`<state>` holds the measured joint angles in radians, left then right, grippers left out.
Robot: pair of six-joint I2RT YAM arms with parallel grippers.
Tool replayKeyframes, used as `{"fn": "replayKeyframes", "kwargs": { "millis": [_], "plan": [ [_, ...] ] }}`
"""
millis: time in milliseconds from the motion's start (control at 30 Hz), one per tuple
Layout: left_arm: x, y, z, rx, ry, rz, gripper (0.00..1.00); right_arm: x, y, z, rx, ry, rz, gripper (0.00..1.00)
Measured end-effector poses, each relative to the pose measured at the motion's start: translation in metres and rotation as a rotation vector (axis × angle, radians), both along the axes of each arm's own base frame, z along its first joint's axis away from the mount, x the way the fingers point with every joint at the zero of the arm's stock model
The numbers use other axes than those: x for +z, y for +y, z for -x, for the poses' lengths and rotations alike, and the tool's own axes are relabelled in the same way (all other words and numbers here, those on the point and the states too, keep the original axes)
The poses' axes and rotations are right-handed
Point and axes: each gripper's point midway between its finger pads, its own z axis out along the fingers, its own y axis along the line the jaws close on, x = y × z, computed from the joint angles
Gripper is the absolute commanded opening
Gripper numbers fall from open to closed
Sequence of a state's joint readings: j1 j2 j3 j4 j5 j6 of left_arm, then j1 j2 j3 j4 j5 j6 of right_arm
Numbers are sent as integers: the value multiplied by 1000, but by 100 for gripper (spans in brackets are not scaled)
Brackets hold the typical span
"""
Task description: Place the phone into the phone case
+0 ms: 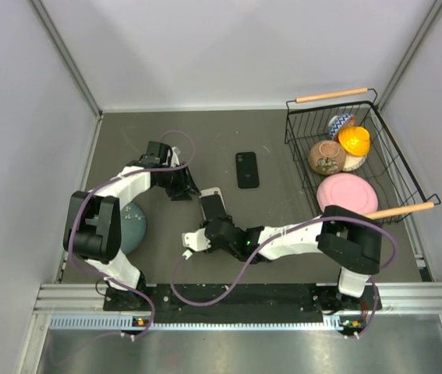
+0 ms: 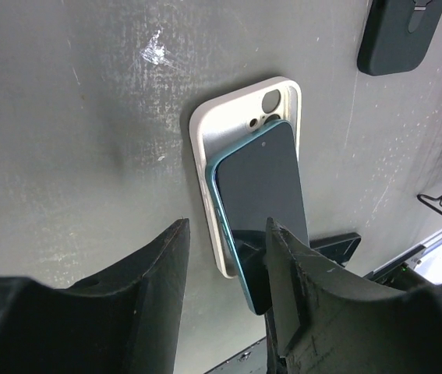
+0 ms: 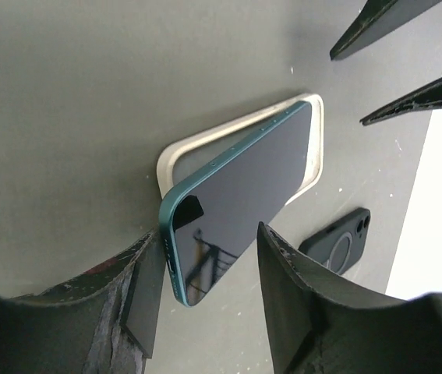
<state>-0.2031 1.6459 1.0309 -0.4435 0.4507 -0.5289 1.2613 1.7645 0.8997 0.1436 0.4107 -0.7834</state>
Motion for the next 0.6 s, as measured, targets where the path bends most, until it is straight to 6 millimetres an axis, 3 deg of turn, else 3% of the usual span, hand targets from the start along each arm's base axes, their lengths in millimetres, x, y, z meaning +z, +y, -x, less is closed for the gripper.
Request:
{"fn": "replayKeyframes", "kwargs": {
  "millis": [267,600],
  "plan": [
    [-4,3,-2,10,1,-20,47,9,16,1,15,71,-59,57],
    [-10,6,-2,19,10,-38,45,9,16,-8,1,167,-95,60]
  ]
}}
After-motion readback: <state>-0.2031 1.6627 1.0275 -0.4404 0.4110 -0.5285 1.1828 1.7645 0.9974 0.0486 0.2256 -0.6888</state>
